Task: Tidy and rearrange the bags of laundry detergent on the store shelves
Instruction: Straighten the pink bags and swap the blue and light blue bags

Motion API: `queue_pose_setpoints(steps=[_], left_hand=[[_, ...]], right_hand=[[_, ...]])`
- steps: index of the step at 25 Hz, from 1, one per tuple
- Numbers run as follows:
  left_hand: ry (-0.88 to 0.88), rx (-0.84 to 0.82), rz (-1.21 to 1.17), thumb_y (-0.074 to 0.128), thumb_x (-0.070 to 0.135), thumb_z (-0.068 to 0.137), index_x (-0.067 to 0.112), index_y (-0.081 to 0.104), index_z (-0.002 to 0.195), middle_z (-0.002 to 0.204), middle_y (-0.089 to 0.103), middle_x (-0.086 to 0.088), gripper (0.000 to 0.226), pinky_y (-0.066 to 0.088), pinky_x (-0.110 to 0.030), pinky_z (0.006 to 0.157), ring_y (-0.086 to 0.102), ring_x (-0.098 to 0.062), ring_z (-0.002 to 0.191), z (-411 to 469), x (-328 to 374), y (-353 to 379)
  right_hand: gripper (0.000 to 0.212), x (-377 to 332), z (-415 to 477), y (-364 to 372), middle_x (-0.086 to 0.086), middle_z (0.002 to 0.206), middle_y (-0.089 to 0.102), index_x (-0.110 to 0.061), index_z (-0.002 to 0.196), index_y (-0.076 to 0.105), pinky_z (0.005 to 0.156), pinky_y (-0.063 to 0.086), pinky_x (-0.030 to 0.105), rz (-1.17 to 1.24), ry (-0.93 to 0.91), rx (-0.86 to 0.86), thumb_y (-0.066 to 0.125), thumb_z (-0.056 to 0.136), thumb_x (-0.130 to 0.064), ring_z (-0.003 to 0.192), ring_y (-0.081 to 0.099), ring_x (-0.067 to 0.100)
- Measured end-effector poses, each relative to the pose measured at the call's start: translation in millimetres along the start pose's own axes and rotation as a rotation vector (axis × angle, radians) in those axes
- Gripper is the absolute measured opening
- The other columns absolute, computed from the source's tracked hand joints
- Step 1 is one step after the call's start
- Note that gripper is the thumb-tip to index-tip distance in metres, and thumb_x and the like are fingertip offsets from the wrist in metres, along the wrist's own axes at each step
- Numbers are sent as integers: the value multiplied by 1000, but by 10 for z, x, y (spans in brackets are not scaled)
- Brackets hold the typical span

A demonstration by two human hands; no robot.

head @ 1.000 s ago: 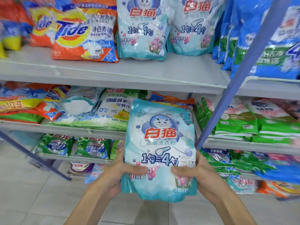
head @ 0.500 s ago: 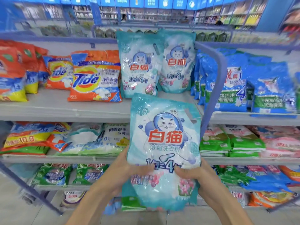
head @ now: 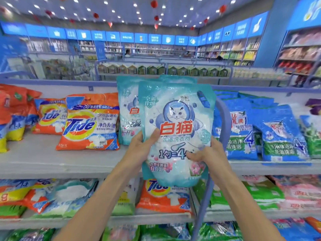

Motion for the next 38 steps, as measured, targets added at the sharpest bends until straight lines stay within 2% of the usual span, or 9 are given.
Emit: queue_pose_setpoints(steps=[9, 14, 19, 22, 29, 31, 34, 36, 38], left_hand=[[21, 117, -95, 74, 14, 90, 8, 70, 117, 109, 78, -14, 29, 59, -51, 89, 74, -35, 100, 1294, -191, 78], [118, 231, -92, 72, 4, 90, 14, 71, 112, 104, 79, -9, 24, 61, -44, 83, 75, -29, 94, 1789, -272, 213], [263, 486, 156, 52, 28, 103, 20, 49, 140, 129, 65, -2, 38, 50, -36, 99, 62, -21, 120, 1980, -327, 290], [299, 462, 279, 45, 23, 105, 22, 36, 155, 155, 47, 2, 51, 34, -33, 118, 43, -11, 141, 2030, -364, 307], [370, 243, 339, 51, 1, 95, 32, 45, 151, 146, 56, 13, 64, 46, -38, 112, 56, -5, 130, 1832, -219, 135], [448, 349, 446, 64, 0, 92, 24, 51, 148, 146, 56, 7, 62, 43, -39, 115, 55, -10, 131, 1580, -146, -194], [402, 518, 981, 90, 40, 67, 19, 30, 157, 163, 30, -11, 110, 17, -44, 123, 26, -32, 150, 1303, -142, -657], [235, 404, 1257, 85, 72, 42, 27, -2, 161, 169, -10, -13, 154, 0, -47, 123, -11, -29, 156, 1303, -428, -820], [294, 290, 1427, 79, 82, 36, 29, -6, 161, 166, -21, -18, 160, 1, -57, 122, -23, -31, 153, 1363, -591, -892]], right_hand=[[41, 88, 1237, -12, 0, 82, 76, -17, 90, 65, 58, 54, 31, -6, -121, 284, 71, 63, 13, 68, 66, 17], [38, 147, 1632, -11, 1, 98, 70, -18, 99, 61, 82, 56, 41, -88, -231, 507, 65, 70, 6, 89, 66, 23], [43, 294, 2013, 78, 0, 121, 66, -21, 121, 52, 100, 48, 45, -125, -106, 540, 67, 81, -15, 111, 62, 27], [54, 319, 2111, 106, 5, 137, 56, -18, 132, 46, 109, 37, 52, -245, -103, 536, 69, 83, -28, 125, 52, 30], [77, 526, 1899, 37, 20, 141, 49, -2, 141, 39, 108, 38, 51, -482, -62, 538, 74, 85, -39, 132, 46, 40], [88, 535, 1671, 147, 22, 149, 41, -3, 148, 32, 115, 32, 48, -605, -144, 506, 80, 79, -31, 139, 37, 39], [119, 508, 1394, 660, 14, 168, -4, -18, 161, 4, 124, 7, 45, -883, -342, 269, 84, 75, -40, 155, 2, 30], [125, 579, 1404, 982, 3, 163, -35, -35, 159, -13, 121, -4, 51, -1075, -395, 86, 79, 76, -52, 154, -19, 30], [124, 674, 1508, 1105, 1, 157, -45, -42, 156, -19, 118, -4, 65, -1231, -378, 32, 76, 77, -58, 151, -28, 33]])
Point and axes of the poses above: each hand's wrist, its own z-axis towards the middle knuckle, its own y-axis out of the palm, x = y × z, the point moved 7 cm from there along z, towards the middle knuckle
